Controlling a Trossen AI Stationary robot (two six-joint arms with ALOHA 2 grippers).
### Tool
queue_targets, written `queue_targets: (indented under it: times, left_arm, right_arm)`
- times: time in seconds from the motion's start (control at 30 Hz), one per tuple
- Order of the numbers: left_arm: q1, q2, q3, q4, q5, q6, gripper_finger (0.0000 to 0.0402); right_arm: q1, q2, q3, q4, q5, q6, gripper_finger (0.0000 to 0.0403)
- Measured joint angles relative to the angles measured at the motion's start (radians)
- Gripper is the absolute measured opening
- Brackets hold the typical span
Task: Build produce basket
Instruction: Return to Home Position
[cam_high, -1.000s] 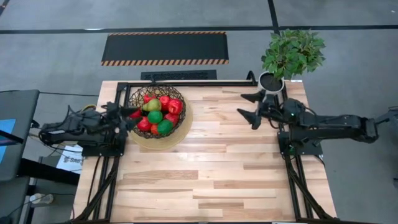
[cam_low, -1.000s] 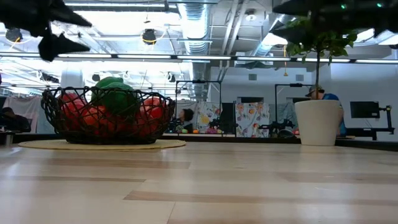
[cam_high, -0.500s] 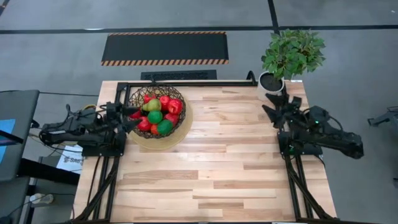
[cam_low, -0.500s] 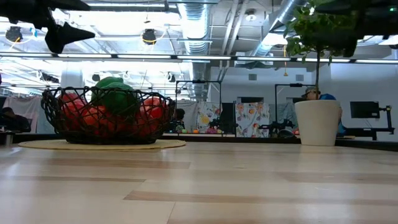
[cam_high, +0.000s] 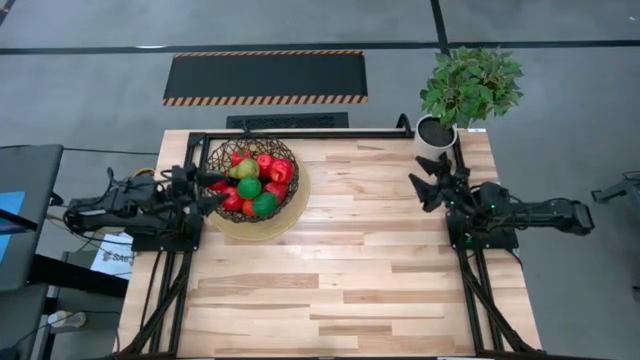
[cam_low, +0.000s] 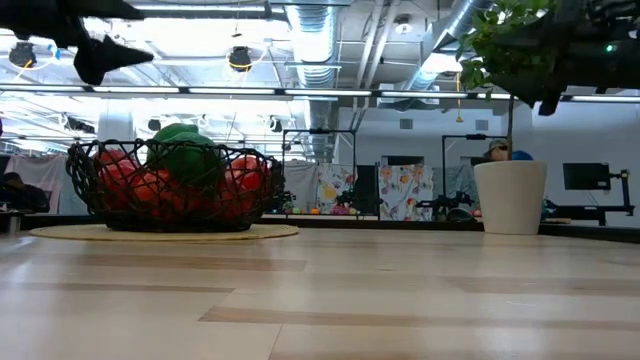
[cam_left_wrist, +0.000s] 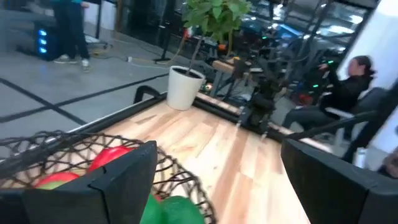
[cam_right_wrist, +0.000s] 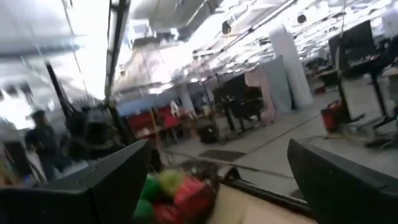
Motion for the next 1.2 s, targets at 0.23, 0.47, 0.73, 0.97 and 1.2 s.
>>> queue_targets:
  times: [0.23,0.47,0.73,0.97,1.2]
  left_arm:
    - [0.0,0.0,-0.165,0.103,-0.056,-0.04,0.033]
    - [-0.001,0.012,-0.322,0.168,-0.03,-0.135,0.033]
    - [-0.003,0.021,-0.343,0.263,-0.007,-0.052,0.033]
    - [-0.004,0.019,-0.344,0.271,-0.023,-0.013,0.033]
    - [-0.004,0.02,-0.344,0.268,-0.042,-0.013,0.033]
  right_arm:
    - [0.031,-0.001,0.0,-0.206,-0.003,-0.046,0.0397]
    - [0.054,-0.001,0.0,-0.33,-0.001,0.032,0.0396]
    - [0.07,0.001,-0.006,-0.404,0.001,0.0,0.0399]
    - [0.082,0.01,-0.007,-0.483,0.001,-0.015,0.0396]
    - [0.038,0.01,-0.008,-0.449,0.002,-0.091,0.0399]
